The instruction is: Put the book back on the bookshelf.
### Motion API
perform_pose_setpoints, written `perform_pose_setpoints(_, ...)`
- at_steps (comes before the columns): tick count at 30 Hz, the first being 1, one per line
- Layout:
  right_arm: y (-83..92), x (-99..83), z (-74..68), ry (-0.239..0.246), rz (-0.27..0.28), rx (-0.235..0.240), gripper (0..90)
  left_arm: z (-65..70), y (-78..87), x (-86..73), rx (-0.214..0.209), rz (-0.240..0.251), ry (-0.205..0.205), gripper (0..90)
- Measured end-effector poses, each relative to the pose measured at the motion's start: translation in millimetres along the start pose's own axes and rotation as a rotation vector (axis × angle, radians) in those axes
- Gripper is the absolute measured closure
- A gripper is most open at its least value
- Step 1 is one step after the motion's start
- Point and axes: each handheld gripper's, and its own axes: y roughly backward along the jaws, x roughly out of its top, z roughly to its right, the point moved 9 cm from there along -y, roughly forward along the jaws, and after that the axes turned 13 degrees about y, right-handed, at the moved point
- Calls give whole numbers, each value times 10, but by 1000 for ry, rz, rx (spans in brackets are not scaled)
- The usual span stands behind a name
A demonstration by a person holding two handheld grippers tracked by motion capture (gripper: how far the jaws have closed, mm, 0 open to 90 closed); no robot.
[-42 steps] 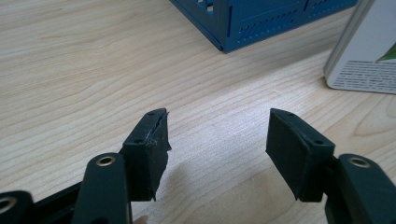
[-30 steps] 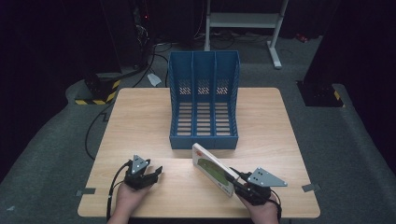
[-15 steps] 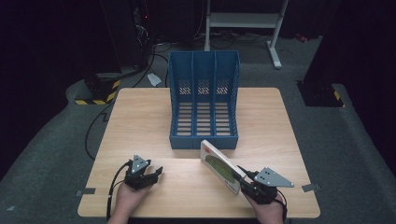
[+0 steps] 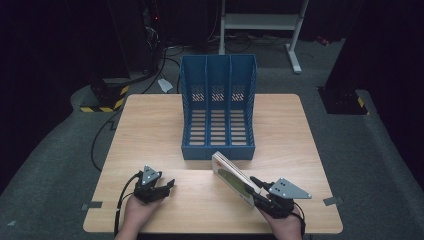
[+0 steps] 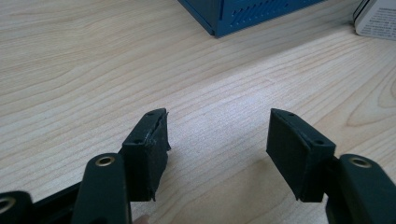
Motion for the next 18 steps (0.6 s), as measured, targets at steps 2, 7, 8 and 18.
perform_pose_setpoints(2,-9,13,-5,-9,-5,7,627,1,0,0,1,1,1,387)
perform_pose_setpoints(7,-58,85,13,-35,-40,15,588,7,-4,1,6,4,-2,387)
perform_pose_setpoints(8,-78,95,13,-42,-52,19,584,8,-5,1,6,5,-2,387)
perform_pose_setpoints(18,-268,237,12,0,-156,19,575,11,-3,-1,5,4,-3,387)
